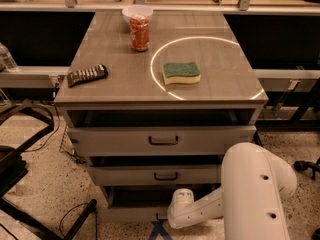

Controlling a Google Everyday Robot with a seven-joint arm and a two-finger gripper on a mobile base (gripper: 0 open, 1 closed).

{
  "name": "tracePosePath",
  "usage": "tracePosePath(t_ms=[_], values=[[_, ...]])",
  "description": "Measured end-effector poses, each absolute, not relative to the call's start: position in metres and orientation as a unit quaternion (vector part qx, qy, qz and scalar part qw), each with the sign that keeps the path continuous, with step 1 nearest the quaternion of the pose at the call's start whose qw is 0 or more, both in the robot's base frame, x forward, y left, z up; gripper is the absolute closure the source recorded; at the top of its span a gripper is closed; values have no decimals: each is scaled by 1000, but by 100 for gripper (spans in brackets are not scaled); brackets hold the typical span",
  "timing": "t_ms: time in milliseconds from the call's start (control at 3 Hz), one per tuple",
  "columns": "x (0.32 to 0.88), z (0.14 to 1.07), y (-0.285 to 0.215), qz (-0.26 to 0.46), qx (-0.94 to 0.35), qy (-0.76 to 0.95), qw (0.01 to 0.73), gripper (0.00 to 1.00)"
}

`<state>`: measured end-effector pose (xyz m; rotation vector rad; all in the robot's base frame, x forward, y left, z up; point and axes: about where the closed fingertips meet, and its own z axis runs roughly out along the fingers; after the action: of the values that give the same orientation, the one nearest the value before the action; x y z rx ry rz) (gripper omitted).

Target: Open bottom drawer

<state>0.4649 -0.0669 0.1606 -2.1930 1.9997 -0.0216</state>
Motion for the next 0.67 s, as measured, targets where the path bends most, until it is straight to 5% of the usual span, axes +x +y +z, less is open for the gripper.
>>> tracePosePath(t_ms=[667], values=[[458, 165, -69, -6, -734, 673, 93, 100]])
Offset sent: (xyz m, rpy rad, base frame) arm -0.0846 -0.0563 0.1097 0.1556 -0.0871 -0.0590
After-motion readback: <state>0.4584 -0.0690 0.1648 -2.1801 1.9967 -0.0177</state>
